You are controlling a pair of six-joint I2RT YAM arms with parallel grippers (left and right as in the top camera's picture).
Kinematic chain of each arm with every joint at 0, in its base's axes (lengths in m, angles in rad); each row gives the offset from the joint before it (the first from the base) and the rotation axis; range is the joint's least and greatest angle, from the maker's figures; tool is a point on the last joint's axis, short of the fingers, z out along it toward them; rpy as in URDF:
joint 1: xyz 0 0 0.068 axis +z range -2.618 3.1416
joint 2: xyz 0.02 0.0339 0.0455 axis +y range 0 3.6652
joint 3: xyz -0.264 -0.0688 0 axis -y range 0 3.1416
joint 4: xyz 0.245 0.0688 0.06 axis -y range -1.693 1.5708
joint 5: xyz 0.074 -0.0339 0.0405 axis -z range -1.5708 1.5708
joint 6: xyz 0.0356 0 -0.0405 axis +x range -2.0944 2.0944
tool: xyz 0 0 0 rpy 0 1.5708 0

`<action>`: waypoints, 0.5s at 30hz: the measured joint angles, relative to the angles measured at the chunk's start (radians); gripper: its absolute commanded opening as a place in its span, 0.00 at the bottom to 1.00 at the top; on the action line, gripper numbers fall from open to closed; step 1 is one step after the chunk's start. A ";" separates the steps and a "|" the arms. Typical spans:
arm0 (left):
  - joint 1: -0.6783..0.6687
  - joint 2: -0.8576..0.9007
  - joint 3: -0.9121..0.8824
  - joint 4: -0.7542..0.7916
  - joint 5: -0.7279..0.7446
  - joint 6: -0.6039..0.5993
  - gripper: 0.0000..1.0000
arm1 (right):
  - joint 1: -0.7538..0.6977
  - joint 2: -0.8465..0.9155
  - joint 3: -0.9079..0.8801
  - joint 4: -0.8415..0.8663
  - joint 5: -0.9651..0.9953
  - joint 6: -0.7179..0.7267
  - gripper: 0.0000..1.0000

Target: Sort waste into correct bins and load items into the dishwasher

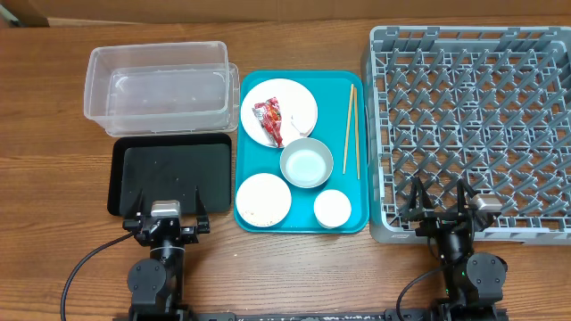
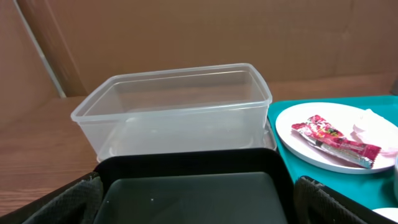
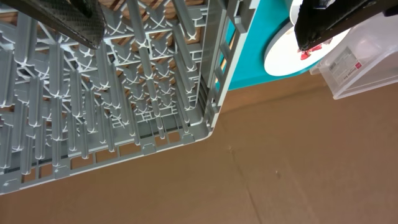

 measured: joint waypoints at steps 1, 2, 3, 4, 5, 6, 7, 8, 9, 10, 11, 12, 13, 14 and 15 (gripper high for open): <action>0.000 0.000 0.000 0.005 -0.003 0.001 1.00 | 0.000 0.000 0.000 0.000 0.000 0.001 1.00; 0.000 0.000 0.000 0.012 -0.005 0.002 1.00 | 0.000 0.000 0.000 0.000 -0.002 0.008 1.00; 0.000 0.000 0.000 0.017 -0.003 0.000 1.00 | 0.000 0.000 0.000 0.000 -0.006 0.017 1.00; 0.000 0.000 0.000 0.018 0.005 -0.001 1.00 | 0.000 0.000 0.000 0.000 -0.016 0.031 1.00; 0.000 0.000 0.000 0.013 0.023 -0.006 1.00 | 0.000 0.000 0.000 0.001 -0.030 0.046 1.00; 0.000 0.000 0.000 0.008 0.052 -0.017 1.00 | 0.000 0.000 0.000 0.005 -0.051 0.064 1.00; 0.000 0.000 0.000 0.003 0.087 -0.036 1.00 | 0.000 0.000 0.000 0.011 -0.074 0.080 1.00; 0.000 0.000 -0.001 0.003 0.122 -0.070 1.00 | 0.000 0.000 0.000 0.019 -0.111 0.095 1.00; 0.000 0.001 -0.001 0.006 0.158 -0.116 1.00 | 0.000 0.000 0.000 0.023 -0.155 0.108 1.00; 0.000 0.001 -0.001 0.009 0.193 -0.167 1.00 | 0.000 0.000 0.000 0.024 -0.199 0.119 1.00; 0.000 0.001 -0.001 0.013 0.226 -0.223 1.00 | 0.000 0.000 0.000 0.024 -0.245 0.128 1.00; 0.000 0.001 -0.001 0.018 0.256 -0.274 1.00 | 0.000 0.000 0.000 0.023 -0.288 0.134 1.00; 0.000 0.001 -0.001 0.032 0.284 -0.317 1.00 | 0.000 0.000 0.000 0.023 -0.328 0.141 1.00; 0.000 0.001 -0.002 0.056 0.312 -0.353 1.00 | 0.000 0.000 0.000 0.022 -0.364 0.149 1.00; 0.000 0.003 -0.002 0.097 0.341 -0.381 1.00 | 0.000 0.000 0.002 0.013 -0.391 0.158 1.00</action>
